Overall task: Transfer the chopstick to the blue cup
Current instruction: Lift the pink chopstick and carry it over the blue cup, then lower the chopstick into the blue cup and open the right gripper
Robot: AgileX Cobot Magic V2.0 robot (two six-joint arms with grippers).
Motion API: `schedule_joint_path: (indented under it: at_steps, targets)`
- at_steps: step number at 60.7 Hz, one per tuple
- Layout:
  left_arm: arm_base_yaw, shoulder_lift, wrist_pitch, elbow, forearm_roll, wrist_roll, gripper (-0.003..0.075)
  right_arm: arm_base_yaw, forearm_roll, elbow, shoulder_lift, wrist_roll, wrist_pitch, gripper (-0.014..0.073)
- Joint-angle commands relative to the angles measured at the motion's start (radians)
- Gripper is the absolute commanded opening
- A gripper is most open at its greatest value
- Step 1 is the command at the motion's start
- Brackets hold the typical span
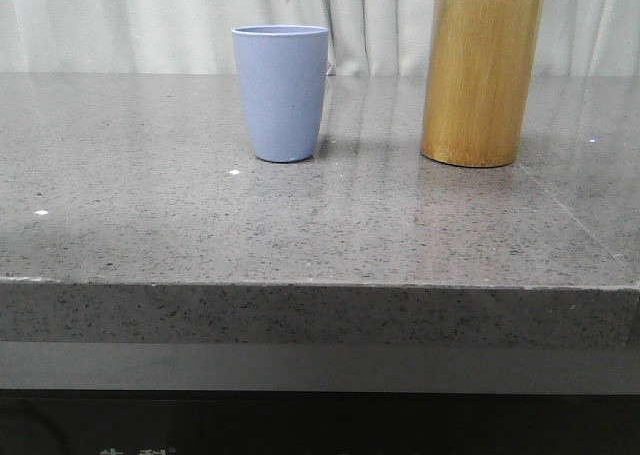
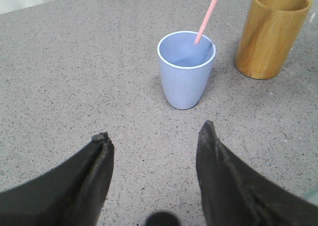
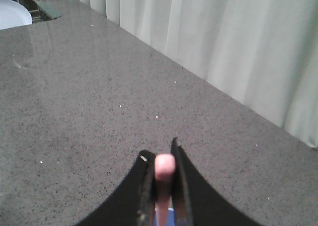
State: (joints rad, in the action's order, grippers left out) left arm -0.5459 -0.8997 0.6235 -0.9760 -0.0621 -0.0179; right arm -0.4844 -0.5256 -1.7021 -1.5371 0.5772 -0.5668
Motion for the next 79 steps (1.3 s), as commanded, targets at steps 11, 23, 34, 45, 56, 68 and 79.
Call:
schedule_joint_path:
  at_steps: [11,23,34,45,56,68,79]
  targets:
    - [-0.005,0.006,-0.077,-0.03,0.0,-0.009,0.0377,-0.001,-0.012,-0.029,-0.074,0.013,0.067,-0.007]
    - [-0.005,0.006,-0.077,-0.03,-0.004,-0.009,0.0377,-0.001,-0.012,-0.029,-0.113,0.013,0.052,-0.0007]
    - [-0.005,0.006,-0.082,-0.03,-0.004,-0.009,0.0377,-0.001,-0.012,-0.029,-0.115,0.013,0.053,0.0331]
    - [-0.005,0.006,-0.098,-0.03,-0.004,-0.009,0.0377,0.001,-0.012,-0.029,-0.099,0.011,0.027,0.051]
    - [-0.005,0.006,-0.098,-0.03,-0.004,-0.009,0.0377,0.042,-0.008,-0.029,-0.002,-0.024,-0.134,0.0506]
    - [-0.005,0.006,-0.081,-0.03,-0.004,-0.009,0.0377,0.133,0.13,-0.026,0.124,-0.164,-0.344,0.0506]
    - [-0.005,0.006,-0.062,-0.03,-0.004,-0.009,0.0377,0.205,0.252,0.07,0.272,-0.284,-0.427,0.0506]
